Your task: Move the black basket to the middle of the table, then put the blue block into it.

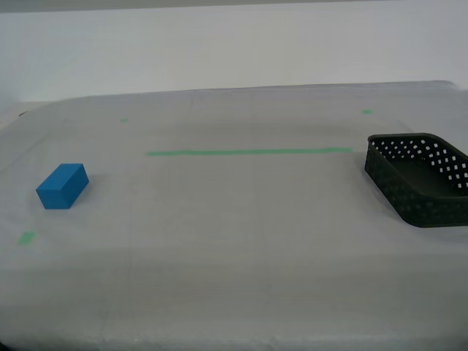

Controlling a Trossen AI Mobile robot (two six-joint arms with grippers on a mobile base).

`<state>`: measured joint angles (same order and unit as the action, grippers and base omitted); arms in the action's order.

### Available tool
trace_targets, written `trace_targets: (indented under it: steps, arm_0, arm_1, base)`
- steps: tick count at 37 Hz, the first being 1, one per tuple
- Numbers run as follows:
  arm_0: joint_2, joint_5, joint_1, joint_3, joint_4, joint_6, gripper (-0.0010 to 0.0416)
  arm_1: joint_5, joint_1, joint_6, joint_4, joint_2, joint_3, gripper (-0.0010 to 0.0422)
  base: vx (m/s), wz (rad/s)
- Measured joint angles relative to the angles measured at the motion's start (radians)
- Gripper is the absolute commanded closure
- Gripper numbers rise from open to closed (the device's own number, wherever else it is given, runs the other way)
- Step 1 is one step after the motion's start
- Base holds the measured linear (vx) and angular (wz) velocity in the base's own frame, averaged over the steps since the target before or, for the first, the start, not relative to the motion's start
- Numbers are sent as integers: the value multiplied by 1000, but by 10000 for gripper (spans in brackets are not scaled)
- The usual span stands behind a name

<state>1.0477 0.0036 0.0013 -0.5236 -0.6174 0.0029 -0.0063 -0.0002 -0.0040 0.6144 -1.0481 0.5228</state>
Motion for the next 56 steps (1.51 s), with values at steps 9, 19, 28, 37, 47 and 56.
trace_targets:
  steps: [9,19,28,37,47,56]
  arm_0:
    - [0,0,-1,0,1,0,406]
    - [-22,0,-1,-22,145,28,406]
    - [-27,0,-2,-106,378,36,406]
    - [-27,0,-1,-196,594,42,406]
    - [-24,18,-6,-336,868,34,406]
    - [12,26,-15,-469,1108,22,406]
  arm_1:
    - [0,0,0,0,0,0,412]
    - [0,0,0,0,0,0,412]
    - [0,0,0,0,0,0,412]
    - [0,0,0,0,0,0,412]
    - [0,0,0,0,0,0,412]
    - [0,0,0,0,0,0,412]
  base:
    - [0,0]
    - [0,0]
    - [0,0]
    - [0,0]
    - [0,0]
    - [0,0]
